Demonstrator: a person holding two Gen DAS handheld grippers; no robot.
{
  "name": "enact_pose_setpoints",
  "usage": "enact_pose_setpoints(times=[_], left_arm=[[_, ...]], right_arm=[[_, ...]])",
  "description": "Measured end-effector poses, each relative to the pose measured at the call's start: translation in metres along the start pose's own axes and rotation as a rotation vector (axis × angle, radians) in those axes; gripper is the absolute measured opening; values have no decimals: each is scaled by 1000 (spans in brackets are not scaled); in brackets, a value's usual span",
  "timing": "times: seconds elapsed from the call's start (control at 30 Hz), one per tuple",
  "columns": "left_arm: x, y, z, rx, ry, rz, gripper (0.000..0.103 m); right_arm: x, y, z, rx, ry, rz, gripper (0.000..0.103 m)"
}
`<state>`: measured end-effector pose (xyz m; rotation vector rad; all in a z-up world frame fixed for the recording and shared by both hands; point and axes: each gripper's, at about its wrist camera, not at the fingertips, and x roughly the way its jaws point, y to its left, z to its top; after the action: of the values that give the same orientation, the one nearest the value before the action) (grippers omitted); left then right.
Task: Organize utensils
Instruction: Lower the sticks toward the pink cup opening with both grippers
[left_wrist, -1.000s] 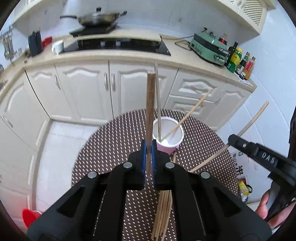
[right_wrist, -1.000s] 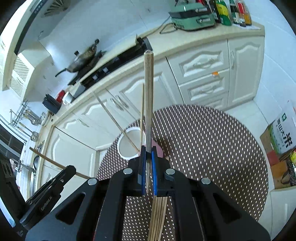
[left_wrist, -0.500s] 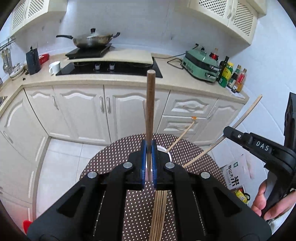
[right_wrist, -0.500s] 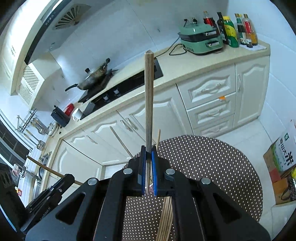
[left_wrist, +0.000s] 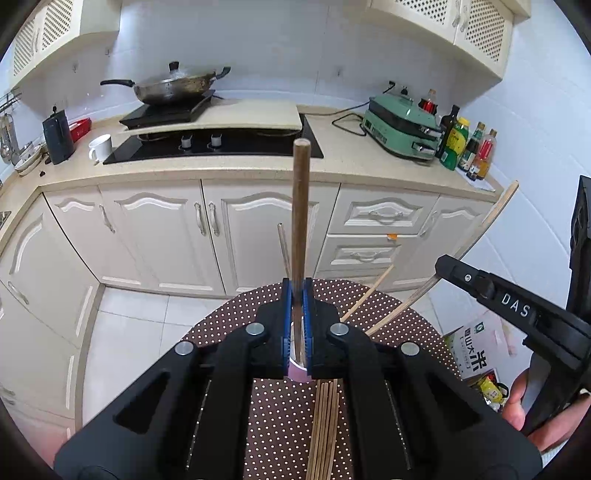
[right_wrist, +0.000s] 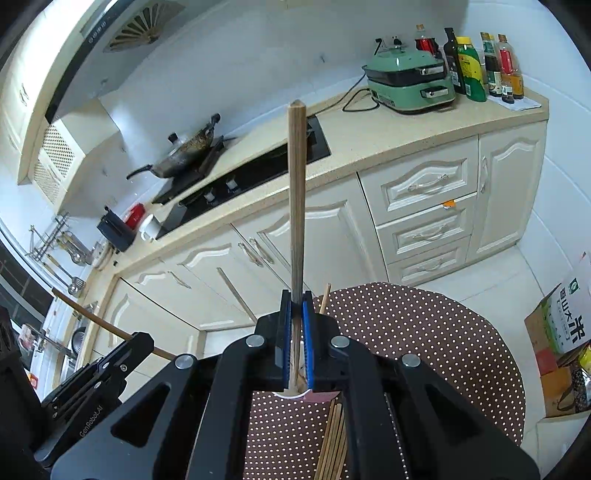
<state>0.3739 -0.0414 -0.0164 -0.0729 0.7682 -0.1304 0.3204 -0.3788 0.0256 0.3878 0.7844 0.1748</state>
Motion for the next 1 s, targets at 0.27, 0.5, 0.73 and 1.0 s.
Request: enact_pose_setpoints(times=[0.27, 0.5, 0.73, 1.0], left_arm=[[40, 3, -3, -9, 73, 12, 6], [71, 6, -11, -8, 138, 5, 6], [100, 11, -12, -30, 192, -11, 6], [123, 18, -15, -49, 233, -25, 6]], right_arm=[[36, -8, -9, 18, 76, -19, 5], [63, -21, -19, 70, 138, -34, 5], [87, -24, -23, 78, 182, -38, 5], [110, -24, -24, 80, 214, -38, 5]])
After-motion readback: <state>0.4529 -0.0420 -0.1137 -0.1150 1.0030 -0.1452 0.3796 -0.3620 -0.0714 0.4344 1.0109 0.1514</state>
